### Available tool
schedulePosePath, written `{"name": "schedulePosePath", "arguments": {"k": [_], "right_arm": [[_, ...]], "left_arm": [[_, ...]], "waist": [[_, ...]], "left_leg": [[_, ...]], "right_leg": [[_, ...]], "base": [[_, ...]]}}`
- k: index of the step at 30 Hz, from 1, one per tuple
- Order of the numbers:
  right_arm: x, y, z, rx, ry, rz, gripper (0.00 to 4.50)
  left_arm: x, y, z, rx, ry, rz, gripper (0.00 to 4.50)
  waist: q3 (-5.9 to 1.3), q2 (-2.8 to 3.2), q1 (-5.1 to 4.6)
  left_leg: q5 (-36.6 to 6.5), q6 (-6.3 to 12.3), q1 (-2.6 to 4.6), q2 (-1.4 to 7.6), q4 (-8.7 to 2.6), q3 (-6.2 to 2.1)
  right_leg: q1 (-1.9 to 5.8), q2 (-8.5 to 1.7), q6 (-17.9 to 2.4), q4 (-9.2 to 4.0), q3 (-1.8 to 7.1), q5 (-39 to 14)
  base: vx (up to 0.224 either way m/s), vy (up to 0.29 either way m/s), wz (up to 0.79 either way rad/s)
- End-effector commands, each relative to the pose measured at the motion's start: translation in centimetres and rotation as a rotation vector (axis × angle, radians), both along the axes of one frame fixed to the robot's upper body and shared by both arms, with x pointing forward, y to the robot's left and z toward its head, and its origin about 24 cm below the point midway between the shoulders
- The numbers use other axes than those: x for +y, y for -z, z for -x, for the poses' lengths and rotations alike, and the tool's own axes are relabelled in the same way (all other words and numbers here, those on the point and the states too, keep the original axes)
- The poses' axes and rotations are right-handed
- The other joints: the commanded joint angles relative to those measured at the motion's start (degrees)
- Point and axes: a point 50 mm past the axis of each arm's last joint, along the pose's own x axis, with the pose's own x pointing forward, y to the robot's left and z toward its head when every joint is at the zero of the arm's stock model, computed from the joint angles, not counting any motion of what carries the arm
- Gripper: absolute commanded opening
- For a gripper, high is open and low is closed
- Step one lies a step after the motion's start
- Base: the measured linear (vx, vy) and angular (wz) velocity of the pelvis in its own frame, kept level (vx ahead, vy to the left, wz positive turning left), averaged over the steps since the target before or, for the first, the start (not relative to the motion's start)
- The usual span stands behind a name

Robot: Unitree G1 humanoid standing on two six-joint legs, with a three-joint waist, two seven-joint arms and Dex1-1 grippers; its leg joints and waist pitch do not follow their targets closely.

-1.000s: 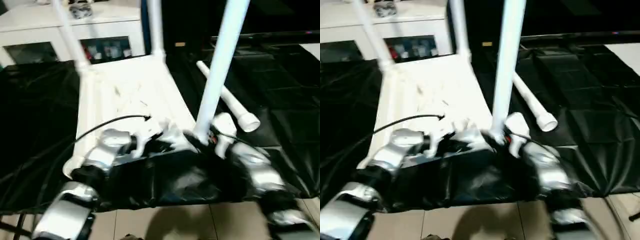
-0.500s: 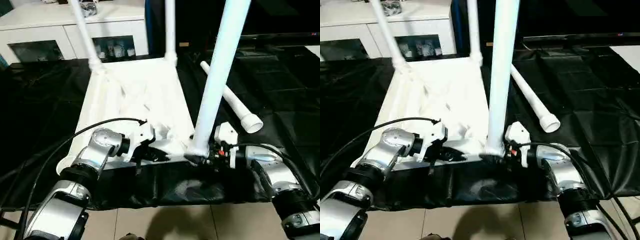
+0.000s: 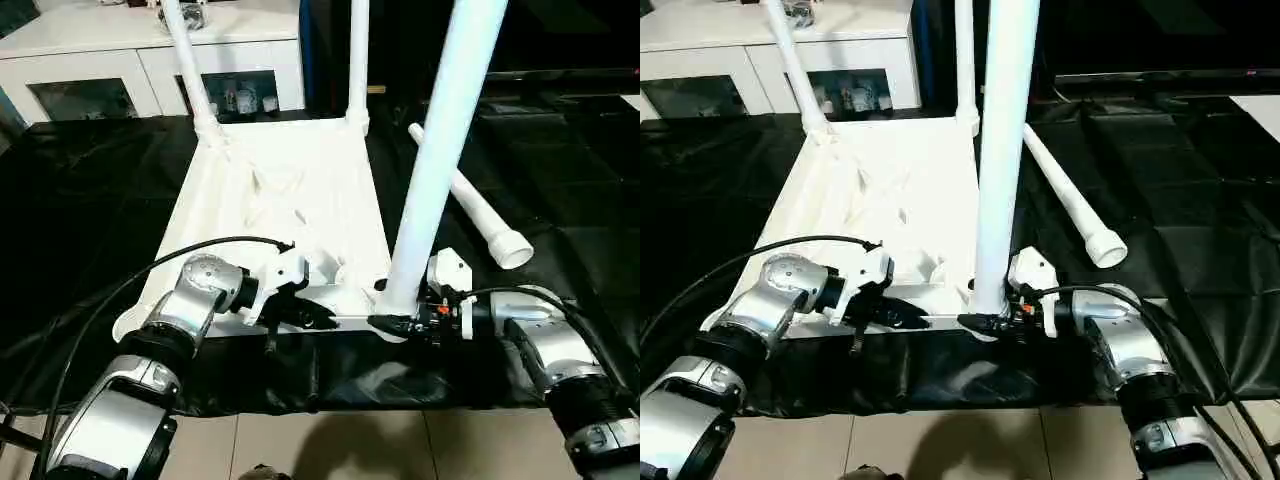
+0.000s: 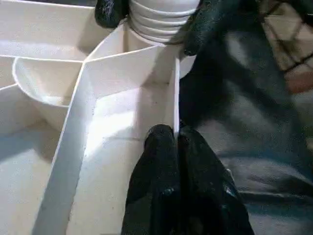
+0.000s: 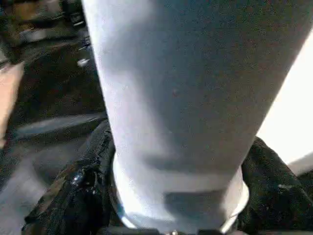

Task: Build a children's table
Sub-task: Rotate leg to tighten

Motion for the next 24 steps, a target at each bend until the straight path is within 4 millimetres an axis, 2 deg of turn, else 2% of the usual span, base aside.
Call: {"name": "schedulePosePath", "arguments": {"k": [1, 3, 4, 6, 8, 9, 10, 13, 14, 16, 17, 18, 19, 20, 21, 22, 23, 24], "right_arm": [[0.4, 1.0, -0.8, -0.008, 0.229, 0.021, 2.75], [0.4, 1.2, -1.0, -0.015, 0.288, 0.03, 2.75], [0.8, 1.5, -1.2, -0.009, 0.367, 0.013, 2.74], [1.7, 2.1, -1.6, 0.008, 0.505, -0.01, 2.74], [3.0, 2.5, -2.0, 0.003, 0.604, 0.0, 2.74], [3.6, 2.5, -2.2, -0.005, 0.632, 0.0, 2.74], [4.1, 2.4, -2.3, -0.02, 0.644, -0.005, 2.74], [5.6, 1.5, -2.5, -0.081, 0.616, -0.044, 2.74], [5.6, 1.4, -2.6, -0.088, 0.613, -0.046, 3.3], [5.2, 1.0, -2.6, -0.121, 0.606, -0.054, 3.44], [4.7, 0.9, -2.6, -0.137, 0.592, -0.053, 3.53], [4.6, 0.9, -2.6, -0.14, 0.588, -0.053, 3.53], [3.9, 0.7, -2.6, -0.165, 0.558, -0.052, 3.8], [3.6, 0.6, -2.6, -0.166, 0.546, -0.053, 3.87], [3.5, 0.6, -2.6, -0.167, 0.542, -0.055, 3.87], [3.1, 0.5, -2.6, -0.167, 0.531, -0.053, 3.91], [2.3, 0.4, -2.5, -0.157, 0.481, -0.051, 3.98], [1.9, 0.3, -2.4, -0.149, 0.45, -0.052, 3.98]], "left_arm": [[-1.5, -0.9, -1.1, -0.038, -0.096, 0.031, 0.0], [-1.8, -0.9, -1.2, -0.037, -0.121, 0.036, 0.0], [-2.3, -0.9, -1.3, -0.042, -0.16, 0.038, 0.0], [-3.6, -0.8, -1.5, -0.052, -0.24, 0.051, 0.0], [-5.1, -0.6, -1.4, -0.053, -0.309, 0.077, 0.0], [-5.7, -0.5, -1.3, -0.061, -0.324, 0.083, 0.0], [-6.1, -0.4, -1.1, -0.064, -0.317, 0.088, 0.0], [-6.9, -0.4, -0.4, -0.059, -0.264, 0.109, 0.0], [-7.0, -0.4, -0.3, -0.059, -0.255, 0.111, 0.0], [-6.5, -0.5, -0.2, -0.068, -0.222, 0.111, 0.0], [-6.2, -0.5, -0.1, -0.071, -0.203, 0.113, 0.0], [-6.1, -0.5, -0.1, -0.071, -0.198, 0.113, 0.0], [-5.7, -0.6, 0.0, -0.077, -0.165, 0.124, 0.0], [-5.5, -0.6, 0.1, -0.074, -0.152, 0.129, 0.0], [-5.4, -0.7, 0.2, -0.072, -0.145, 0.132, 0.0], [-5.2, -0.7, 0.3, -0.07, -0.129, 0.131, 0.0], [-4.6, -0.6, 0.5, -0.066, -0.09, 0.121, 0.0], [-4.3, -0.6, 0.5, -0.063, -0.069, 0.115, 0.0]], "waist": [[-3.38, -0.76, -0.69], [-3.38, -0.86, -1.26], [-3.37, -0.98, -1.79], [-3.42, -0.9, -2.38], [-3.4, -0.96, -3.01], [-3.31, -0.86, -3.16], [-3.32, -0.46, -3.44], [-3.45, -0.52, -3.61], [-3.53, -0.56, -3.68], [-3.49, -0.47, -3.74], [-3.6, -0.78, -3.71], [-3.65, -0.62, -3.64], [-3.68, -0.57, -3.61], [-3.74, -0.62, -3.52], [-3.79, -0.94, -3.45], [-3.8, -0.67, -3.2], [-3.75, -1.0, -3.14], [-3.74, -0.9, -3.06]], "left_leg": [[-14.6, 3.04, 1.16, 2.59, -4.12, -1.42], [-15.2, 1.94, 1.13, 2.39, -4.24, -1.52], [-15.5, 2.01, 0.93, 2.21, -4.25, -1.57], [-15.1, 2.37, 0.89, 2.33, -4.25, -1.56], [-15.0, 2.35, 0.97, 2.0, -4.09, -1.48], [-15.1, 2.23, 0.95, 2.06, -4.13, -1.51], [-15.8, 2.2, 1.03, 1.96, -4.12, -1.48], [-15.4, 3.46, 0.68, 1.95, -4.11, -1.56], [-15.3, 3.93, 0.7, 1.9, -4.04, -1.52], [-14.9, 4.42, 0.62, 1.92, -4.05, -1.48], [-14.5, 4.68, 0.61, 1.95, -3.94, -1.48], [-14.1, 4.91, 0.63, 1.98, -3.93, -1.48], [-13.5, 5.3, 0.61, 2.07, -3.89, -1.45], [-12.8, 5.79, 0.54, 2.06, -3.8, -1.4], [-12.3, 6.1, 0.54, 2.11, -3.74, -1.33], [-11.4, 6.57, 0.5, 2.13, -3.68, -1.33], [-11.2, 6.99, 0.4, 2.02, -3.58, -1.24], [-10.9, 7.2, 0.3, 1.98, -3.54, -1.24]], "right_leg": [[2.55, -3.58, -11.4, -4.69, 2.59, -18.1], [2.7, -3.72, -10.6, -4.9, 2.62, -19.9], [2.88, -3.63, -10.4, -4.97, 2.53, -20.0], [2.75, -3.61, -10.7, -4.92, 2.69, -18.7], [2.64, -3.56, -10.8, -5.15, 2.55, -19.2], [2.55, -3.59, -10.7, -5.15, 2.56, -19.6], [2.5, -3.48, -10.3, -5.53, 2.46, -20.5], [2.76, -3.46, -10.0, -5.34, 2.47, -18.8], [2.78, -3.42, -10.2, -5.25, 2.49, -18.0], [2.83, -3.41, -10.4, -5.21, 2.47, -17.5], [2.9, -3.58, -10.5, -5.11, 2.54, -17.4], [2.88, -3.58, -10.6, -5.11, 2.54, -17.0], [2.85, -3.5, -10.9, -4.97, 2.55, -15.8], [2.96, -3.43, -11.3, -4.79, 2.54, -14.3], [2.97, -3.44, -11.6, -4.68, 2.58, -13.6], [2.99, -3.46, -12.1, -4.4, 2.59, -12.3], [3.21, -3.39, -12.2, -4.42, 2.5, -12.1], [3.27, -3.43, -12.2, -4.3, 2.51, -12.0]], "base": [[0.0, 0.0, 0.0], [0.0, 0.0, 0.0], [0.0, 0.0, 0.0], [0.0, 0.0, 0.0], [0.0, 0.0, 0.0], [0.0, 0.0, 0.0], [0.0, 0.0, 0.0], [0.0, 0.0, 0.0], [0.0, 0.0, 0.0], [0.0, 0.0, 0.0], [0.0, 0.0, 0.0], [0.0, 0.0, 0.0], [0.0, 0.0, 0.0], [0.0, 0.0, 0.0], [0.0, 0.0, 0.0], [0.0, 0.0, 0.0], [0.0, 0.0, 0.0], [0.0, 0.0, 0.0]]}}
